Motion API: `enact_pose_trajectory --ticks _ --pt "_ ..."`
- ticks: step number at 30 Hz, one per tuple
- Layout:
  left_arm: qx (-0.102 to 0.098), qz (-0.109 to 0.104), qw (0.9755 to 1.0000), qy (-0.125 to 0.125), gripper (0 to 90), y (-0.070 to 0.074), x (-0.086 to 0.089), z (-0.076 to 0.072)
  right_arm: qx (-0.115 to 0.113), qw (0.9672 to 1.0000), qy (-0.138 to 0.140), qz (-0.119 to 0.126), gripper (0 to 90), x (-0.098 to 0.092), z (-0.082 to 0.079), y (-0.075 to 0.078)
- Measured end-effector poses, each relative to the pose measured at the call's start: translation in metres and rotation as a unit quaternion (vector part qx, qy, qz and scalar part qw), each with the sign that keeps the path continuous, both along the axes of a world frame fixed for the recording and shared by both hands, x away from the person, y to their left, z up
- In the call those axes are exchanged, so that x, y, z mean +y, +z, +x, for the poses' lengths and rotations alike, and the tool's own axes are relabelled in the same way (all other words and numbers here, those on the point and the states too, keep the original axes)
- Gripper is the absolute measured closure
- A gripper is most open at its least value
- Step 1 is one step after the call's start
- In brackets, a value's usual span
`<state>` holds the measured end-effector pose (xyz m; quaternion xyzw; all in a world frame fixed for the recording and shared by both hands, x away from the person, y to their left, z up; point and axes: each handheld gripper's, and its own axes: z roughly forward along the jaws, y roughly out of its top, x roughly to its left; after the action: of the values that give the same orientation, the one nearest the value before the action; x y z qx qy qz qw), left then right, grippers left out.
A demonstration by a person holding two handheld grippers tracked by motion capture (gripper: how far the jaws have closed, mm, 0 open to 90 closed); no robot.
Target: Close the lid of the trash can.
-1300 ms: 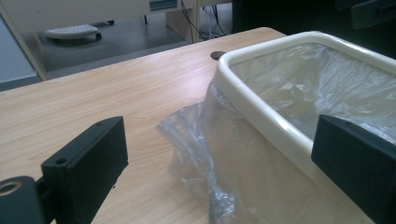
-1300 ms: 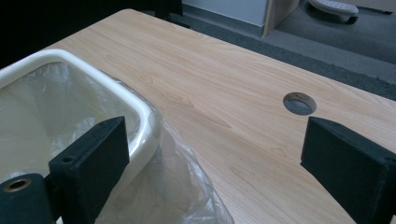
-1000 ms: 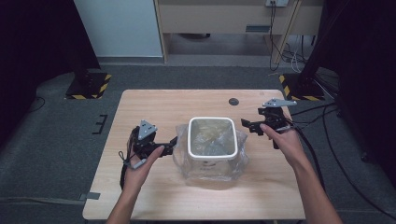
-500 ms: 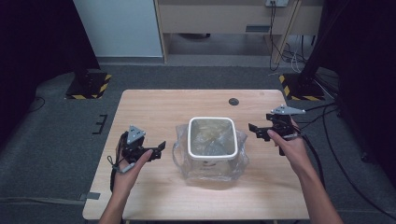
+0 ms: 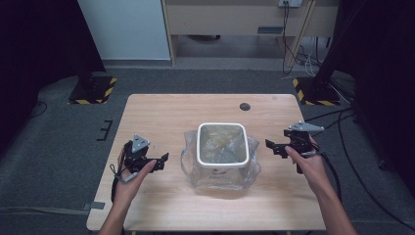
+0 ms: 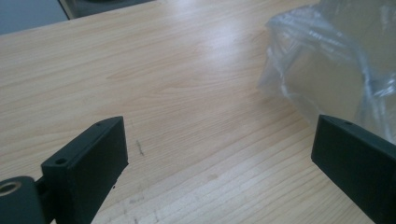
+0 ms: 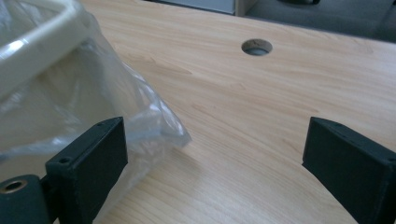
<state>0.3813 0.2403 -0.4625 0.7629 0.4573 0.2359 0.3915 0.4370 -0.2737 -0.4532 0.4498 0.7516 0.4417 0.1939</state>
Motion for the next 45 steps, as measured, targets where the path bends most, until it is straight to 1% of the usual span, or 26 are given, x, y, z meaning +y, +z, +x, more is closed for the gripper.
enact_pose_trajectory --ticks 2,5,7,9,10,12,14,17,21,23,24,26,27,29,30,32,33,34,36,37,38,40,41,42,43,45 --pt "0.007 0.008 0.9999 0.001 3.1 -0.004 0.003 0.002 0.004 1.0000 -0.006 0.004 6.7 -0.003 0.000 -0.005" --pt "0.020 0.023 0.9995 0.005 3.5 -0.009 0.008 0.005 0.013 0.9999 -0.008 -0.002 6.7 -0.006 -0.001 -0.014" --pt "0.025 0.022 0.9994 0.006 3.5 -0.012 0.010 0.008 0.023 0.9997 -0.011 -0.005 6.8 -0.007 0.000 -0.020" --pt "0.031 0.023 0.9993 0.004 3.5 -0.014 0.013 0.011 0.040 0.9989 -0.017 -0.016 7.7 -0.006 0.002 -0.025" --pt "0.032 0.024 0.9992 0.006 3.5 -0.015 0.014 0.012 0.043 0.9988 -0.018 -0.018 7.9 -0.005 0.002 -0.027" --pt "0.035 0.025 0.9990 0.008 3.5 -0.017 0.016 0.015 0.050 0.9985 -0.015 -0.014 7.4 -0.004 0.004 -0.032" --pt "0.040 0.027 0.9988 0.008 3.5 -0.019 0.017 0.018 0.058 0.9982 -0.015 0.001 7.3 -0.003 0.005 -0.038" --pt "0.048 0.033 0.9983 0.005 3.5 -0.022 0.019 0.024 0.064 0.9977 -0.020 -0.006 7.5 -0.004 0.010 -0.045" --pt "0.055 0.030 0.9980 0.007 3.8 -0.026 0.022 0.034 0.065 0.9973 -0.035 -0.001 7.5 -0.007 0.019 -0.049" --pt "0.059 0.037 0.9975 0.009 3.4 -0.029 0.022 0.040 0.064 0.9970 -0.043 -0.005 7.2 -0.009 0.024 -0.050" --pt "0.062 0.036 0.9974 0.012 3.5 -0.030 0.023 0.043 0.067 0.9966 -0.048 -0.003 7.1 -0.010 0.026 -0.050" --pt "0.067 0.034 0.9971 0.016 3.4 -0.033 0.025 0.050 0.072 0.9957 -0.057 -0.010 6.9 -0.013 0.031 -0.053" --pt "0.069 0.030 0.9970 0.020 3.4 -0.036 0.025 0.053 0.074 0.9952 -0.062 -0.018 7.0 -0.014 0.033 -0.056" --pt "0.076 0.028 0.9964 0.026 3.4 -0.042 0.026 0.058 0.085 0.9935 -0.073 -0.020 7.1 -0.015 0.038 -0.061" --pt "0.080 0.029 0.9960 0.027 3.4 -0.045 0.026 0.060 0.087 0.9930 -0.076 -0.028 7.1 -0.015 0.039 -0.064" --pt "0.082 0.024 0.9959 0.031 3.8 -0.052 0.025 0.061 0.089 0.9917 -0.084 -0.038 7.6 -0.013 0.041 -0.070" --pt "0.084 0.020 0.9958 0.031 3.7 -0.055 0.024 0.061 0.092 0.9910 -0.090 -0.037 7.5 -0.012 0.042 -0.073" --pt "0.084 0.020 0.9958 0.031 3.7 -0.059 0.024 0.061 0.093 0.9907 -0.091 -0.040 7.4 -0.011 0.042 -0.076" --pt "0.095 0.030 0.9946 0.029 3.4 -0.068 0.021 0.061 0.085 0.9903 -0.098 -0.050 7.1 -0.009 0.042 -0.083" --pt "0.088 0.030 0.9953 0.028 3.7 -0.072 0.021 0.059 0.076 0.9906 -0.103 -0.050 7.1 -0.007 0.040 -0.084" --pt "0.074 0.039 0.9962 0.024 1.8 -0.074 0.020 0.057 0.070 0.9908 -0.103 -0.055 7.0 -0.007 0.039 -0.085" --pt "0.074 0.038 0.9964 0.014 0.4 -0.075 0.020 0.056 0.070 0.9902 -0.105 -0.060 6.7 -0.005 0.036 -0.085" --pt "0.075 0.040 0.9963 0.010 0.3 -0.075 0.020 0.055 0.068 0.9899 -0.105 -0.067 6.2 -0.005 0.034 -0.086" --pt "0.075 0.040 0.9963 0.011 0.2 -0.075 0.020 0.055 0.070 0.9888 -0.107 -0.077 4.1 -0.004 0.032 -0.086" --pt "0.076 0.039 0.9962 0.015 0.1 -0.075 0.020 0.054 0.069 0.9875 -0.101 -0.099 1.1 -0.004 0.030 -0.087" --pt "0.079 0.039 0.9954 0.037 0.0 -0.074 0.020 0.051 0.072 0.9878 -0.098 -0.096 0.4 -0.006 0.025 -0.087"
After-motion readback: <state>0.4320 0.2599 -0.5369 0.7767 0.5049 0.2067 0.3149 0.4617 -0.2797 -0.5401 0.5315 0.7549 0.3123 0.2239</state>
